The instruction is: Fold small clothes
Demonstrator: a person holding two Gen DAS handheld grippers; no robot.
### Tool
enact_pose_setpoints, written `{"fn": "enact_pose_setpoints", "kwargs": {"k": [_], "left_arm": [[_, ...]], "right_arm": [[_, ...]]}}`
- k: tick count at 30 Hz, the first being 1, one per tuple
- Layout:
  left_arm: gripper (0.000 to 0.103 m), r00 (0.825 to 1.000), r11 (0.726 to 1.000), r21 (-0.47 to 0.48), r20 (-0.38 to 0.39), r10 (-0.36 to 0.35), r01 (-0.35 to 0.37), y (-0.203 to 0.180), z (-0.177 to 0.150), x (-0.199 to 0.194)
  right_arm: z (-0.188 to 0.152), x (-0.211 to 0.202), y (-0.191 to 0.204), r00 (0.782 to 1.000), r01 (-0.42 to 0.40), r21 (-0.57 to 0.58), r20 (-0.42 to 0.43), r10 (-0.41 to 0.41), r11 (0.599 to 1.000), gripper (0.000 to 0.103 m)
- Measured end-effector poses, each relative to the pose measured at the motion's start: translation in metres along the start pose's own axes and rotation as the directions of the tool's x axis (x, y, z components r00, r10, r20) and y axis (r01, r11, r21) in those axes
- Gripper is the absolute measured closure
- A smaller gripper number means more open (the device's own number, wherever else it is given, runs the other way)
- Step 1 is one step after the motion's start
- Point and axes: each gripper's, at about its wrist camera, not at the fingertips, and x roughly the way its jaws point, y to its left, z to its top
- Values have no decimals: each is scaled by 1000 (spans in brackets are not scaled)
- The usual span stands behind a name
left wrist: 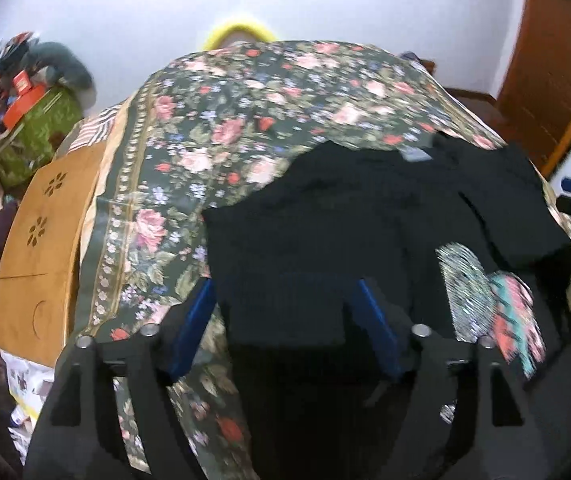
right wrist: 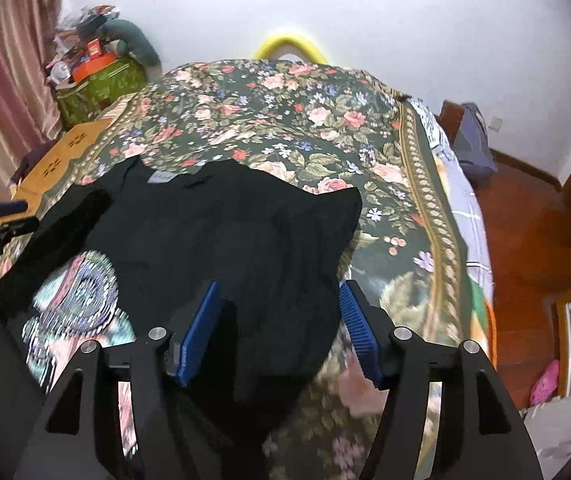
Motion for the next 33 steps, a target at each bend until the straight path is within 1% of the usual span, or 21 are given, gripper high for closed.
{"fn": "enact_pose_setpoints", "kwargs": {"k": [1,3,5,7,8,13,15,17,20,24,25,29,31,32,33], "left_arm": [[26,1000,1000,8,-8,-3,3,-6,-2,-1],[25,999,1000,22,-34,-5,6,-17,-6,-1],[25,998,1000,30,-63,0,2,-27,-13,0],[25,998,1000,24,-62,4,-2,-34,-20,-7],[25,998,1000,19,-55,5,-4,-34,-23,-12],[24,999,999,-16,-7,31,-32,-26,-41,-48],[20,998,997,-34,3,64,-64,-19,-56,-65],[19,997,996,-38,4,83,-83,-13,-70,-77],[19,996,995,-55,-19,88,-89,-6,-94,-91],[19,998,994,-103,-47,40,-45,-3,-122,-103],[19,998,993,-119,-56,14,-21,-4,-130,-105],[19,996,991,-125,-77,-48,39,-16,-149,-104],[19,993,990,-123,-83,-82,72,-22,-156,-100],[20,992,988,-131,-87,-89,78,-25,-159,-97],[26,991,987,-137,-91,-93,80,-26,-162,-97]], "right_arm": [[-2,-5,2,1000,2,-11,2,-2,1000,35],[-9,-18,7,1000,-3,-31,18,3,1000,30],[-15,-28,12,1000,-13,-41,22,14,999,30],[-22,-38,17,1000,-17,-52,20,18,998,30],[-27,-43,19,999,-15,-81,28,18,997,30],[-50,-70,21,999,-12,-87,40,15,996,29],[-64,-80,18,999,-9,-72,43,12,997,26],[-75,-87,17,999,-9,-54,46,11,998,22],[-97,-93,15,999,-4,-39,45,6,999,21],[-128,-90,10,1000,-16,14,9,16,1000,21],[-135,-88,8,1000,-19,30,-2,19,999,21],[-166,-75,-1,996,-63,123,-52,69,990,21],[-177,-67,-4,991,-95,174,-72,109,980,21],[-183,-65,-6,989,-112,200,-75,130,973,22],[-185,-61,-7,986,-126,224,-75,146,966,27]]}}
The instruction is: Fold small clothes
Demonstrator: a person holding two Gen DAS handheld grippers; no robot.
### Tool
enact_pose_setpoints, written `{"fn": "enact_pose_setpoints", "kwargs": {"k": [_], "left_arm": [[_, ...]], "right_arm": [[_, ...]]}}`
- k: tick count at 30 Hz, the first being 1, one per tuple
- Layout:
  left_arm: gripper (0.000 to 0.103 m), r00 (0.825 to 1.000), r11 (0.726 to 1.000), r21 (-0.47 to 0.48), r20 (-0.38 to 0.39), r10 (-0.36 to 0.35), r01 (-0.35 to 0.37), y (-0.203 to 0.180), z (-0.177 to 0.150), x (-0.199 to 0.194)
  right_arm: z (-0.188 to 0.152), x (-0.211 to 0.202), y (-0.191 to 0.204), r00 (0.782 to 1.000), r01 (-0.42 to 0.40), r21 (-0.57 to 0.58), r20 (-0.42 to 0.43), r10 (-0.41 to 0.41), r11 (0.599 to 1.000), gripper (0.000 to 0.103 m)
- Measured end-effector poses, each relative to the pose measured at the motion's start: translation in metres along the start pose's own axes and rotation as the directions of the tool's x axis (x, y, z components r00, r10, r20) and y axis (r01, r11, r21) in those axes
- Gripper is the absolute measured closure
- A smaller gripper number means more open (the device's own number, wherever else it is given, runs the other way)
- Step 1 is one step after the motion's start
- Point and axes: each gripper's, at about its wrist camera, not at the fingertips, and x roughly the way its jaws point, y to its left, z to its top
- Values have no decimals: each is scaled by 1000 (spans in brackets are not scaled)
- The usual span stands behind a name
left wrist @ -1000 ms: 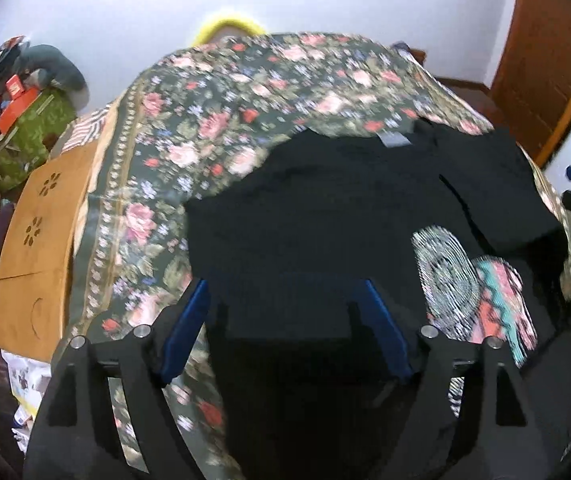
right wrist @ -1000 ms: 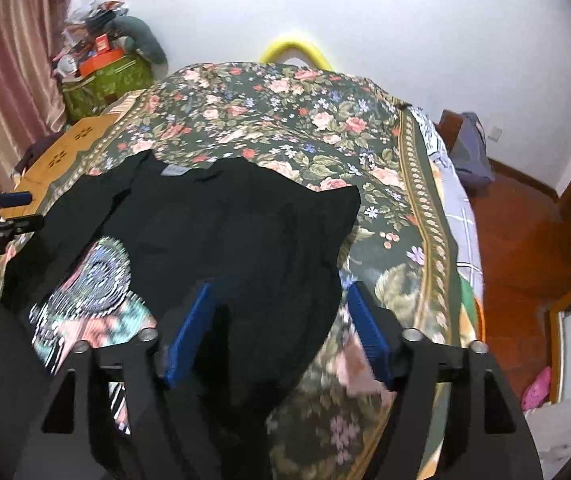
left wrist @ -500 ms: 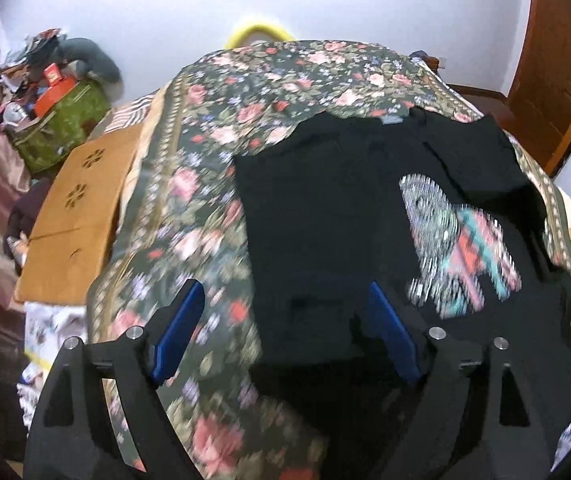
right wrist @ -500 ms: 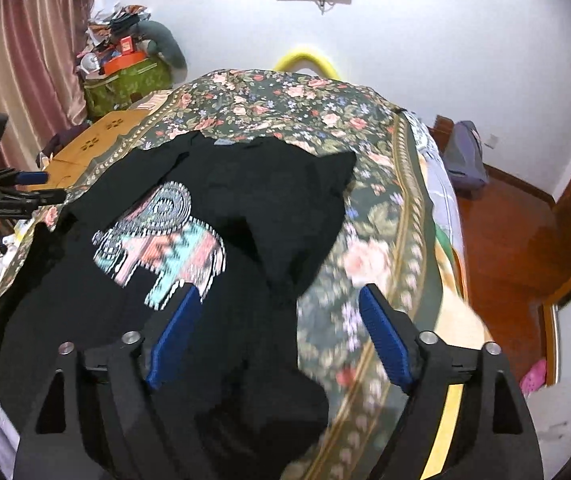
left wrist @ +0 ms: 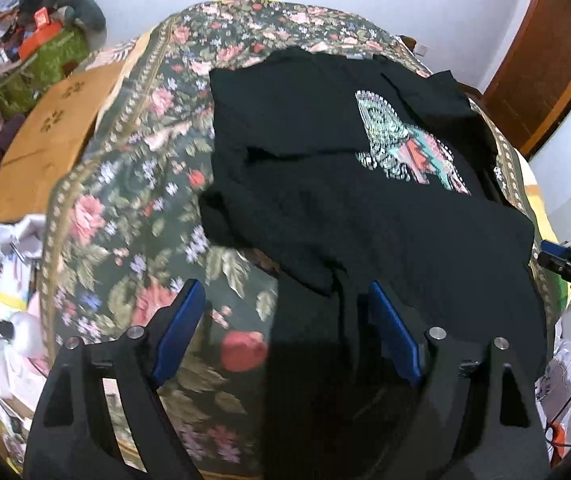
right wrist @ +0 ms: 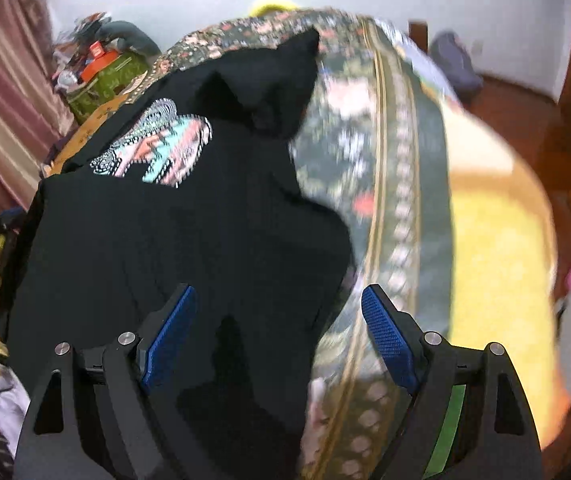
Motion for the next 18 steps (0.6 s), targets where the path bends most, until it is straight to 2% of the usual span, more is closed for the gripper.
{"fn": "enact_pose_setpoints", "kwargs": {"k": [1,2,4,5,6,7,9,11,14,16,18], "left_arm": [[33,1000,1000,-8,-7,-11,11,-1,-2,3],[48,1000,1000,-14,-18,-21,21,-1,-3,6],[65,998,998,-31,-30,-52,51,1,-4,12],[71,998,997,-42,-20,-63,62,3,-5,11],[83,998,997,-51,-12,-62,62,4,-5,10],[88,998,997,-60,-8,-55,54,6,-4,10],[91,998,995,-80,2,-55,55,13,-2,8],[95,999,994,-93,22,-47,49,20,1,4],[97,998,995,-100,56,22,-16,30,9,-1],[96,998,993,-113,43,46,-41,40,13,3],[96,999,992,-126,14,31,-28,48,14,8]], "right_arm": [[-1,3,-2,1000,-17,20,-4,18,1000,36],[-2,6,-3,999,-36,34,-11,36,999,42],[-3,13,-2,998,-56,47,-31,58,997,58],[-3,18,0,997,-61,42,-44,63,997,64],[-4,22,1,997,-60,33,-52,62,998,68],[-5,24,4,997,-62,19,-48,63,998,82],[-2,23,9,997,-67,-5,-34,67,998,97],[4,23,14,998,-66,-24,-19,65,998,98],[19,21,20,999,-22,-69,27,24,997,99],[33,21,26,999,11,-95,31,-8,995,99],[43,19,28,999,-7,-95,43,12,995,99]]}}
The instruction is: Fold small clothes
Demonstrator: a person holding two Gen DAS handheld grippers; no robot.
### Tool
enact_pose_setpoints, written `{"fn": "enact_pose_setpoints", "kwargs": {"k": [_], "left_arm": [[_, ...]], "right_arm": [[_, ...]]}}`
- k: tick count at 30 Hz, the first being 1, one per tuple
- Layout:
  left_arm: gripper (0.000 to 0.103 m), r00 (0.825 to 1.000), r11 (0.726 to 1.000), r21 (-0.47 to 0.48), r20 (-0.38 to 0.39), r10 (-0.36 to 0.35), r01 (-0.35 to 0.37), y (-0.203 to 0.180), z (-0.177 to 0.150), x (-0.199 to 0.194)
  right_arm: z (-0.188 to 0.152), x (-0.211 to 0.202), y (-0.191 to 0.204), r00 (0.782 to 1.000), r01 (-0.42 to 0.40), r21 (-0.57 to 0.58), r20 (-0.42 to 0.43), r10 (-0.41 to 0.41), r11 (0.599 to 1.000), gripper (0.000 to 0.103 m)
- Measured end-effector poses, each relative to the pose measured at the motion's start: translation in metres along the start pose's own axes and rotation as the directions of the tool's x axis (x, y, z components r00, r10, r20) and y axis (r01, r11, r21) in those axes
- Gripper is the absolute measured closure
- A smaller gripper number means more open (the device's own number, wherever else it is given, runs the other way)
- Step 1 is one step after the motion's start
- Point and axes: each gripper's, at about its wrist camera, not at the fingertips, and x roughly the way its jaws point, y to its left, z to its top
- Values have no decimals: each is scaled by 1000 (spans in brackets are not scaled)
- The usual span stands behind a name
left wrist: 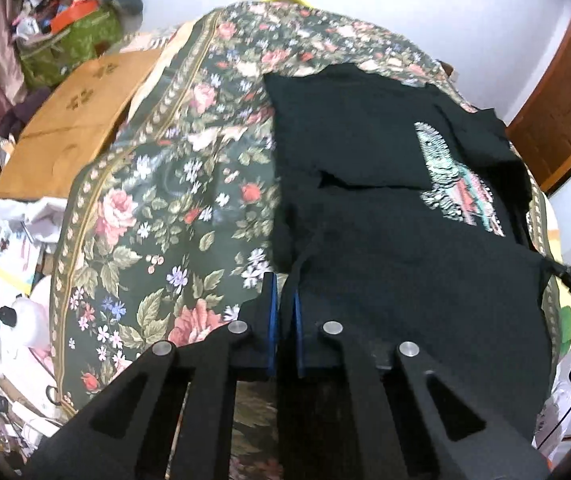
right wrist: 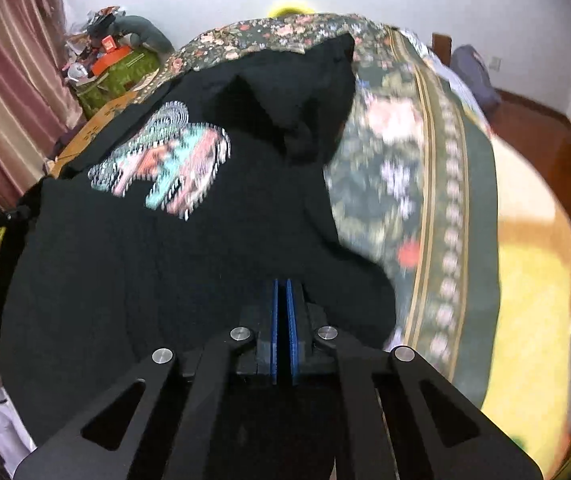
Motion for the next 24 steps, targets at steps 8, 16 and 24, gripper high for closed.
{"fn": "enact_pose_setpoints", "kwargs": {"k": [8,16,24], "left_arm": [[70,999,998,52,11,30,-31,-7,24,-6],[41,989,982,166,108,-105,86,-81,97,-6],[41,976,950,224,-42,-213,217,-169,127,79]], "right_arm": [[42,9,21,998,17,-83,60,-12,996,52],[64,19,10,995,41,-86,98,-33,995,52],[63,23,-14,990,113,-99,101,-104,989,52]]}}
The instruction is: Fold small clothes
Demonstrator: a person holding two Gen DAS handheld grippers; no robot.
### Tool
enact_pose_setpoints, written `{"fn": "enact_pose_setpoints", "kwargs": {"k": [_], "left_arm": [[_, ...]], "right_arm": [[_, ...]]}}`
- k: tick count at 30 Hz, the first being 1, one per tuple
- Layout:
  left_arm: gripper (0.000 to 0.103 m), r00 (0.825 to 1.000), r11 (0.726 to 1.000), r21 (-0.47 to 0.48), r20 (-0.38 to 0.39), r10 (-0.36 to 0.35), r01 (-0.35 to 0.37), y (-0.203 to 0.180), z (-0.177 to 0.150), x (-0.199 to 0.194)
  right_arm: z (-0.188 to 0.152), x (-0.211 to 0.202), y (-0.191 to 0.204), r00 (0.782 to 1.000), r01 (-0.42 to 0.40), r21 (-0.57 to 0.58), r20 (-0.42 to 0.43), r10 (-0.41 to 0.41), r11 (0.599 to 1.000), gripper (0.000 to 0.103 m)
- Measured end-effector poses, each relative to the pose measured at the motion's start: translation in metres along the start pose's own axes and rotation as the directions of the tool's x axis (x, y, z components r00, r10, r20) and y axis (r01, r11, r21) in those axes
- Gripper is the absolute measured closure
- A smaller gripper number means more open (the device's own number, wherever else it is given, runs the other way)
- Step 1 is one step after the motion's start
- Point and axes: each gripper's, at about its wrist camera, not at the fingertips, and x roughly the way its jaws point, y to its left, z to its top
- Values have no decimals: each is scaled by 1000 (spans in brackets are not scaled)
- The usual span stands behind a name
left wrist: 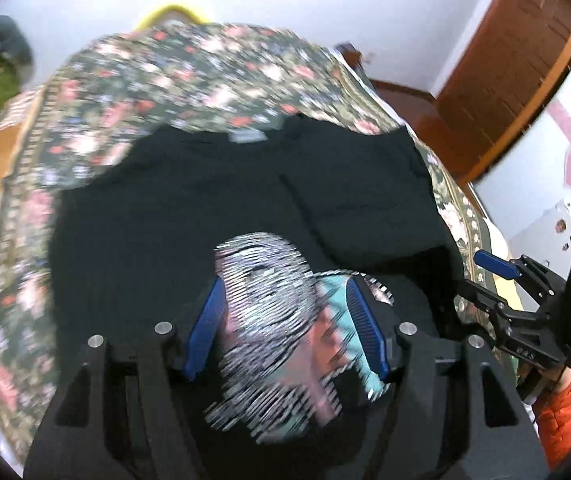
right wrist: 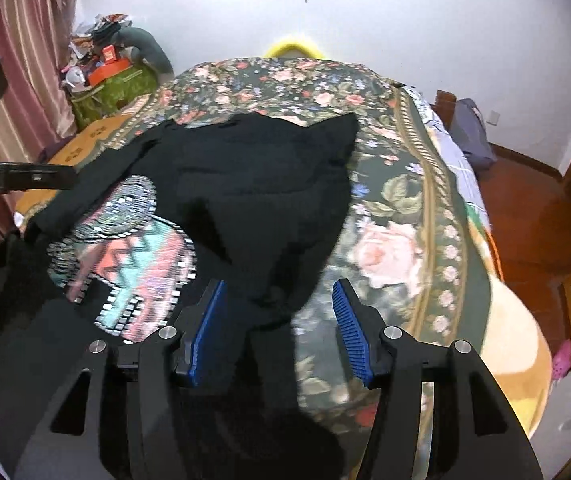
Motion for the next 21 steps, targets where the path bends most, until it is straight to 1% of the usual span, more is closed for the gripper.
{"fn": "enact_pose_setpoints", "kwargs": {"k": [3,5,7,8,9,11,13,14,15,16,21], "left_arm": [[42,997,998,41,-70,-46,49,-16,7,36],[43,994,996,62,-95,-54,60,-26,10,52],[43,995,993,102,-78,-56,64,-39,12,60],[45,995,991,115,-74,-65,74,-43,14,61],[51,994,989,122,-78,-77,86,-47,15,63],[55,993,986,137,-79,-86,96,-55,17,67],[78,993,983,154,-69,-92,102,-59,18,67],[103,990,980,156,-84,-110,122,-61,19,68],[102,988,980,146,-99,-122,136,-62,20,70],[102,987,981,138,-97,-125,138,-61,21,69],[102,987,979,123,-38,-159,162,-56,28,42]], "right_arm": [[-2,4,-8,1000,-16,14,-14,16,1000,52],[-4,5,-10,999,-29,16,-19,29,999,52],[-7,7,-10,999,-41,16,-24,41,999,52],[-7,9,-11,999,-45,16,-27,46,999,52],[-8,9,-12,998,-48,16,-29,48,999,52],[-9,12,-13,998,-54,18,-32,54,998,52],[-9,14,-13,997,-59,22,-40,60,998,52],[-10,15,-13,997,-62,24,-42,63,998,52],[-10,15,-14,997,-64,27,-43,65,998,52],[-11,15,-14,997,-66,29,-44,67,997,52],[-10,10,-15,997,-77,36,-26,78,996,52]]}}
